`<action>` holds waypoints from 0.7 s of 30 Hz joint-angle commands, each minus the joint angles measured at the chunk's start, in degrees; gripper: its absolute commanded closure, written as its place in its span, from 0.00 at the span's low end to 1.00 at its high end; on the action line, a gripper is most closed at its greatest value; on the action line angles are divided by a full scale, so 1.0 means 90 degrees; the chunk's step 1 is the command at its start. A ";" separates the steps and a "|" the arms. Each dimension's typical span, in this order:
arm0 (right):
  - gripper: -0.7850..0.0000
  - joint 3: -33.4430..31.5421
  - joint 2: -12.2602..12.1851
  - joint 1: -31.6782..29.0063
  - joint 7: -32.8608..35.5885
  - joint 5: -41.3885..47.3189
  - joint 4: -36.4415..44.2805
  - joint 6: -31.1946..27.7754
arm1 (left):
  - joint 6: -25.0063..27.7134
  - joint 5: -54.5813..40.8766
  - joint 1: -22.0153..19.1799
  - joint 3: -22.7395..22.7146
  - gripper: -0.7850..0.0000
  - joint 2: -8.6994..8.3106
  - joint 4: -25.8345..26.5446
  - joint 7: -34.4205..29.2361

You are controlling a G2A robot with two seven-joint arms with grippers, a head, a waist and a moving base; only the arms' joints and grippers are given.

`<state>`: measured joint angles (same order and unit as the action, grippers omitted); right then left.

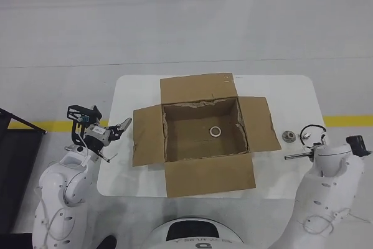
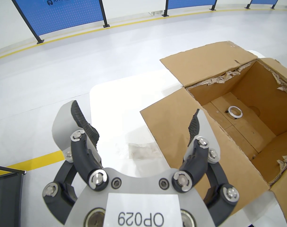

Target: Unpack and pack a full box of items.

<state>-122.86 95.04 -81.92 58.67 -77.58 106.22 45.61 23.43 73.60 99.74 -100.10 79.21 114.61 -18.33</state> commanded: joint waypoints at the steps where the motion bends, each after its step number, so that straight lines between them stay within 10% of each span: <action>1: 1.00 -0.0069 0.0058 -0.0246 -0.0069 0.0629 0.0561 0.0069 | 0.0000 0.0000 0.0000 0.0000 0.00 0.0000 0.0000 0.0000; 11: 1.00 -0.0677 0.0296 -0.1723 -0.0047 0.4933 0.2414 -0.1379 | 0.0000 0.0000 0.0000 0.0000 0.00 0.0000 0.0000 0.0000; 21: 1.00 -0.0288 0.0347 -0.2524 -0.0190 0.5645 0.2982 -0.1948 | 0.0000 0.0000 0.0000 0.0000 0.00 0.0000 0.0000 0.0000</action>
<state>-125.43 98.16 -104.70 56.95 -26.77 133.10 28.04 23.43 73.60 99.74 -100.10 79.21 114.61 -18.33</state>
